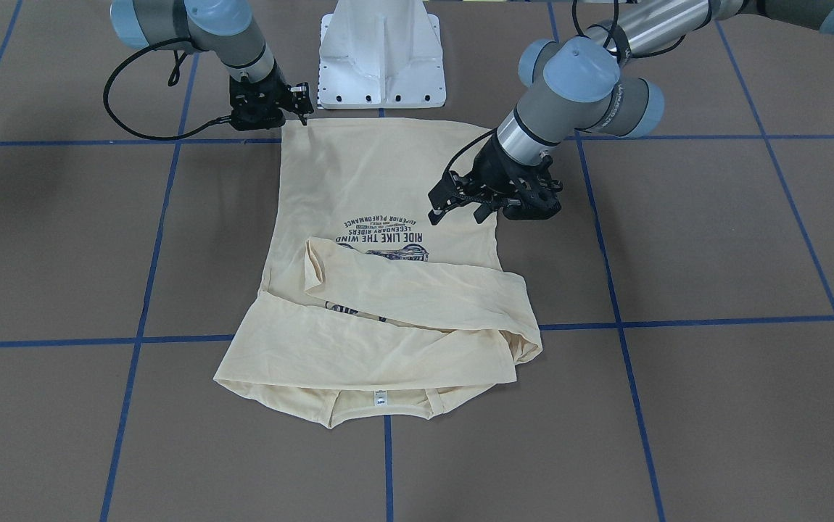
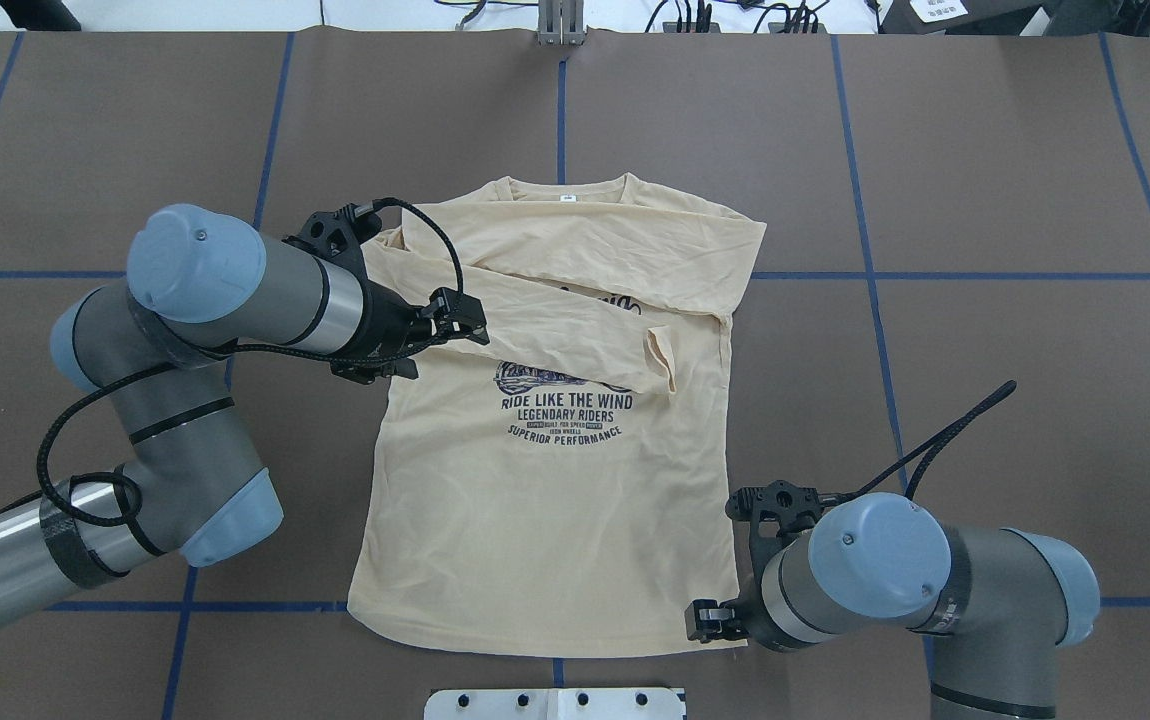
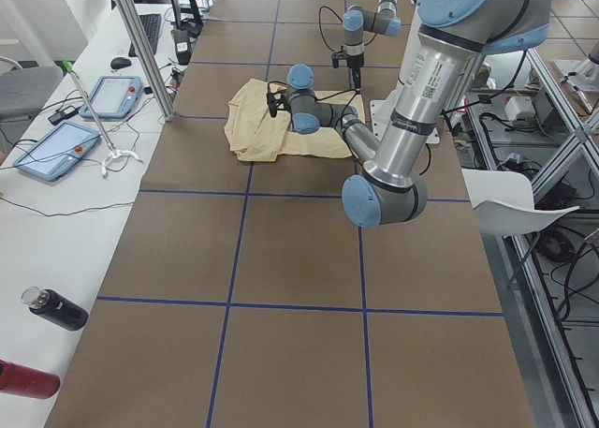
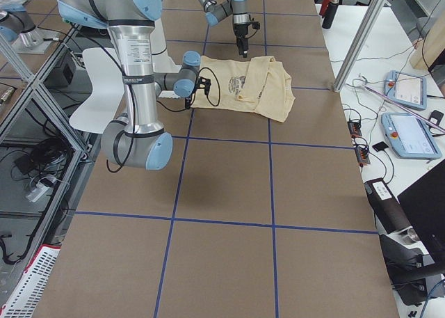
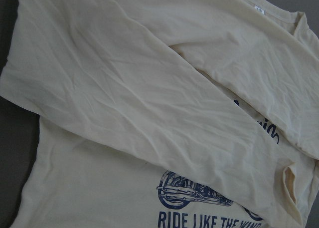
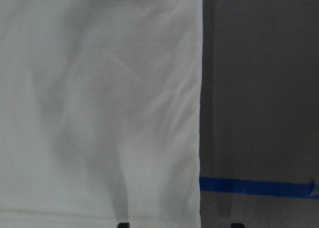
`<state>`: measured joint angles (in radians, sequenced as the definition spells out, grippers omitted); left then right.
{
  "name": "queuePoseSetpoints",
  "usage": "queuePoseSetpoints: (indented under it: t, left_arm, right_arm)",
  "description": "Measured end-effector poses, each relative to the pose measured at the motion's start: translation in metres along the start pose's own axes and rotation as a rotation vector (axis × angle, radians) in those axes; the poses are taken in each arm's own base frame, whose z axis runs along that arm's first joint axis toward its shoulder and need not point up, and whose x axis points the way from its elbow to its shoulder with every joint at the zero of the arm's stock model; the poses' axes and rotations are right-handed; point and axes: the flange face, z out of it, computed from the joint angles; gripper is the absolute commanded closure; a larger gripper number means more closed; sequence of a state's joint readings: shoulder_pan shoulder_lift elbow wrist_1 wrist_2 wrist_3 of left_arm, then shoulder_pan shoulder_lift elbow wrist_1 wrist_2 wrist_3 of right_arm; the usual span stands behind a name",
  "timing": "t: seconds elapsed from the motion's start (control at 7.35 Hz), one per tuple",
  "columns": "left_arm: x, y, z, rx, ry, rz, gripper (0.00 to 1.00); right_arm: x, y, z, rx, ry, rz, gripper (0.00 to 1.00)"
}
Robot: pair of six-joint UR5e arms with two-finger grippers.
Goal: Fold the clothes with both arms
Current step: 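Move the left gripper to the other hem corner while the right gripper holds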
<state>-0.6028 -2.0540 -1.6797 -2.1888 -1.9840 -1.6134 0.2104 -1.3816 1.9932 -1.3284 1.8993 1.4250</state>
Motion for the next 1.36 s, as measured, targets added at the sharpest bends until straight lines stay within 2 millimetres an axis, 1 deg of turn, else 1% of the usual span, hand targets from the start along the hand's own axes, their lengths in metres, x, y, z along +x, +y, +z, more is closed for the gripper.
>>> queuePoseSetpoints:
  t: [0.41,0.54,0.68,0.82,0.95,1.36]
  left_arm:
    - [-0.0003,-0.0002,0.0004,0.001,0.000,0.001,0.00]
    - [-0.0003,-0.0003,0.0004,0.001,0.000,0.001,0.00]
    - [-0.0003,0.0000,0.0006,0.000,0.000,0.001,0.00]
    - [-0.0003,0.0002,0.0008,0.000,0.000,0.000,0.00]
    - [-0.0003,0.0004,0.0008,0.000,0.000,0.000,0.00]
    - [-0.0003,0.0003,0.0009,0.001,0.000,0.002,0.00]
  right_arm:
    - [-0.0030,0.0019,0.0065,-0.011,0.004,-0.003,0.45]
    - [-0.0031,0.0019,0.0075,-0.013,0.005,-0.003,0.49]
    - [-0.0025,0.0021,0.0081,-0.014,0.007,-0.002,0.64]
    - [-0.0011,0.0022,0.0088,-0.016,0.009,-0.001,0.86]
    - [-0.0001,0.0024,0.0093,-0.019,0.011,0.000,1.00]
    - [0.0001,0.0019,0.0050,-0.025,0.004,0.000,1.00]
